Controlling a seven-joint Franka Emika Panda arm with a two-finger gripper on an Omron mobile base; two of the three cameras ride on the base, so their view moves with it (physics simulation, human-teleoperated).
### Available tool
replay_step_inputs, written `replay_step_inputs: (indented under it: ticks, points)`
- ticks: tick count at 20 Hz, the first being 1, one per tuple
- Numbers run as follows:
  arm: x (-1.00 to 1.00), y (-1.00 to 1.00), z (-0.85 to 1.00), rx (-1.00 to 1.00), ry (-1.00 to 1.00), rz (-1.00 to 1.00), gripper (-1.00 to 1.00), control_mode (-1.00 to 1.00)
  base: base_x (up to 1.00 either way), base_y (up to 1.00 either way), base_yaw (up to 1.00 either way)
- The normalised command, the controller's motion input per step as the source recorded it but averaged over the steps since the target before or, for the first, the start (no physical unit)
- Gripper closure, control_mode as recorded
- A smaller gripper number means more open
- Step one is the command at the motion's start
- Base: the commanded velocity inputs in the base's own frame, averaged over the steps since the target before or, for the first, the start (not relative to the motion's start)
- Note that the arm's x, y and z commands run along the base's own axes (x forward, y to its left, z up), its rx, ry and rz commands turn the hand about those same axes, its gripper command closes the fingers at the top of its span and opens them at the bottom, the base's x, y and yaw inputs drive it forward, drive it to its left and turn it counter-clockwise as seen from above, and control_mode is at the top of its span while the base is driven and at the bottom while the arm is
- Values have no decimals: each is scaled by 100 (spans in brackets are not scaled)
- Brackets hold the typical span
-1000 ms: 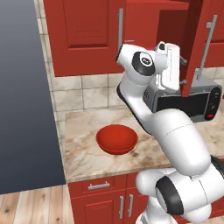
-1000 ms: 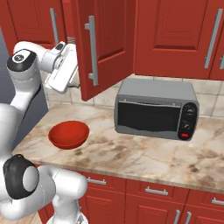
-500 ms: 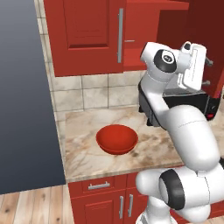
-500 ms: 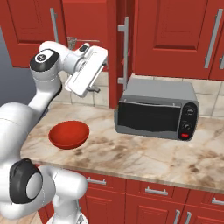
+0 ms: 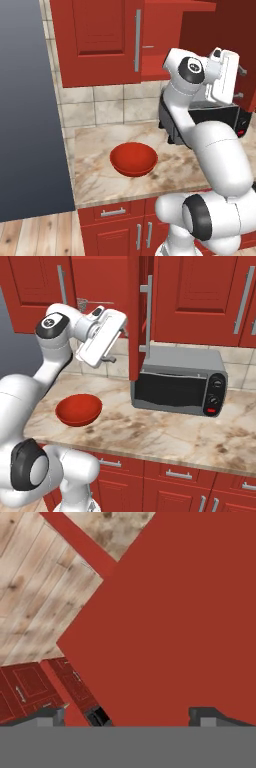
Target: Open the cabinet and setup a tea strainer by placing it in the bowl upright.
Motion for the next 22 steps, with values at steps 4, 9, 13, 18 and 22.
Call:
replay_step_inputs:
  ticks: [4,9,13,18,22]
  points:
    - [-4,48,0,0,-11,0,-100,-100,0,0,0]
    - [16,68,-1,6,-21,-2,-100,-100,0,0,0]
    - [46,61,-17,27,-33,-5,-100,-100,0,0,0]
    - [34,55,-29,30,-48,0,-100,-100,0,0,0]
    - [31,15,-64,40,-56,-6,-100,-100,0,0,0]
